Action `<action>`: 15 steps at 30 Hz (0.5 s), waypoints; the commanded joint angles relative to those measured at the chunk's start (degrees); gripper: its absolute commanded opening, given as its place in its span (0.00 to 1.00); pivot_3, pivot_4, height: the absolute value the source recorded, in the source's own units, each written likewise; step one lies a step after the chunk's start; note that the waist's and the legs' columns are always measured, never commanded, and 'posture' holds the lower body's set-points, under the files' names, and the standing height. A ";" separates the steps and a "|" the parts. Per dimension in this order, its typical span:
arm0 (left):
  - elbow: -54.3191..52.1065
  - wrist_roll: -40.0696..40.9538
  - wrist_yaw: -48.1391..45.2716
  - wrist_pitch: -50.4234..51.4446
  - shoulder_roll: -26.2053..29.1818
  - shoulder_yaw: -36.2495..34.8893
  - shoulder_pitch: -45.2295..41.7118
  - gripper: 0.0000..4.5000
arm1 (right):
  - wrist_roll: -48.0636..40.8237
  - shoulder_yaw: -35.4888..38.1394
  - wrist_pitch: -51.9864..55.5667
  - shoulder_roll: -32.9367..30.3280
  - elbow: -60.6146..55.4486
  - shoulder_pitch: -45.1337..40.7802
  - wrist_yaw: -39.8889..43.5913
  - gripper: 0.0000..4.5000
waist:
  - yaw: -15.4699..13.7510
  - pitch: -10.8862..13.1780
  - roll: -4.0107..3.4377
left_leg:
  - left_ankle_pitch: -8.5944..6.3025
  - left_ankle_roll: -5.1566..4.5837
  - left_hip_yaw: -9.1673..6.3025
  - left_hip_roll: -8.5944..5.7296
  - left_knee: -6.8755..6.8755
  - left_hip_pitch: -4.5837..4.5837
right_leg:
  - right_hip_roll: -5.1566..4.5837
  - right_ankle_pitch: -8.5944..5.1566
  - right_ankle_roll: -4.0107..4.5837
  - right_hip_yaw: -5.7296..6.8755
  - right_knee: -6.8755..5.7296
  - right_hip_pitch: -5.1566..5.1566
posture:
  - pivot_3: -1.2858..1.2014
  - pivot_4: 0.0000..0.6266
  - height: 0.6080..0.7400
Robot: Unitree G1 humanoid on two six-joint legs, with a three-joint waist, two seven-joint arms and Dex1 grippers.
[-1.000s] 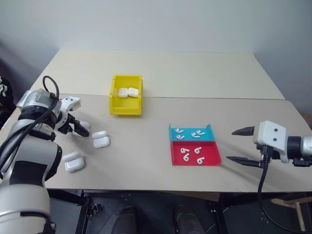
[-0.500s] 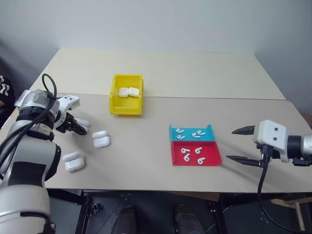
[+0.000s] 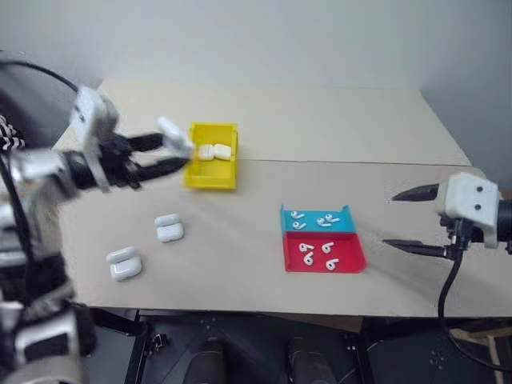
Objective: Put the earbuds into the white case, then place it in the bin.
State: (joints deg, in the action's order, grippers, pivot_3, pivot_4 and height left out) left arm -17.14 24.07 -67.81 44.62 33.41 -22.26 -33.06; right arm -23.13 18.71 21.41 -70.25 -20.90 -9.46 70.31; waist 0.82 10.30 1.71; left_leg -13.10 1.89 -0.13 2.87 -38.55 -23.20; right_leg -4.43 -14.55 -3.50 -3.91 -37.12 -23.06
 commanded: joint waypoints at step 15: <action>3.87 7.53 -10.17 -38.57 -10.07 12.28 18.86 0.60 | 1.76 -24.52 5.63 -5.00 -8.77 -20.19 11.69 1.00 | 0.36 -0.05 -0.08 | -0.12 -0.20 0.03 -0.03 -0.21 0.00 | 0.01 0.02 -0.02 -0.07 0.04 -0.01 | 0.52 0.24 1.00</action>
State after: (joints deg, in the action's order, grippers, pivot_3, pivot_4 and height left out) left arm -12.84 30.60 -76.86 8.82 22.81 -10.53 -14.59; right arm -22.89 -3.86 25.61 -75.77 -29.13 -27.37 81.53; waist 1.18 10.25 1.63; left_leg -13.22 1.69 -0.09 2.84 -38.76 -23.20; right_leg -4.42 -14.53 -3.52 -3.97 -37.08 -23.07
